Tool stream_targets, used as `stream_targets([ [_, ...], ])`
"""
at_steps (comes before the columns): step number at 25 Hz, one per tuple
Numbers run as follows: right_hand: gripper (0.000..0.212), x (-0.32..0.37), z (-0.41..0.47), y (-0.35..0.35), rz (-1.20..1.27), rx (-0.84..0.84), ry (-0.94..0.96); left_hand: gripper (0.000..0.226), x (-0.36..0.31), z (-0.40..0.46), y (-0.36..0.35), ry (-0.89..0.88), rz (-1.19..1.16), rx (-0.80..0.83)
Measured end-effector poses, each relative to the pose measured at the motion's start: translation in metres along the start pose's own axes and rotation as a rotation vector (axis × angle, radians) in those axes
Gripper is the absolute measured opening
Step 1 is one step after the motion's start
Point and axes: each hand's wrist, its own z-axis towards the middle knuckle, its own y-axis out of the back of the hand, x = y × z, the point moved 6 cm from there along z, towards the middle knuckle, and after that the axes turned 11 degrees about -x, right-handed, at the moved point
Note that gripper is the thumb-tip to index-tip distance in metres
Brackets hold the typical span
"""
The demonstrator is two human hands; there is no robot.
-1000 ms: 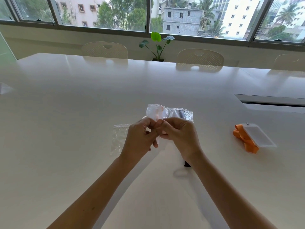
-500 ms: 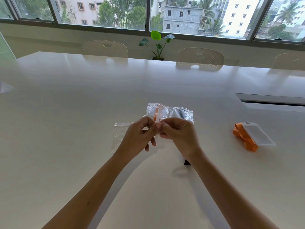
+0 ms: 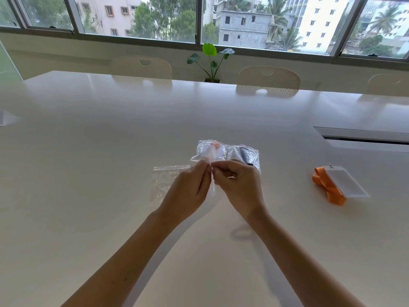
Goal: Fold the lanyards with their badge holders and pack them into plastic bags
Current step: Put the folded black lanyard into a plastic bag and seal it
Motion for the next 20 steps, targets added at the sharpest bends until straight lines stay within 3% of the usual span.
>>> stream_targets([
  [9, 0.013, -0.001, -0.001, 0.005, -0.14, -0.091, 0.009, 0.017, -0.005, -0.001, -0.007, 0.02, 0.416, 0.022],
  [16, 0.016, -0.006, 0.014, 0.022, -0.229, -0.144, 0.003, 0.022, 0.002, 0.007, 0.019, 0.098, 0.513, -0.07],
  [20, 0.016, 0.003, 0.015, 0.023, -0.344, -0.186, 0.143, 0.028, -0.007, 0.009, 0.03, 0.09, 0.54, -0.121],
])
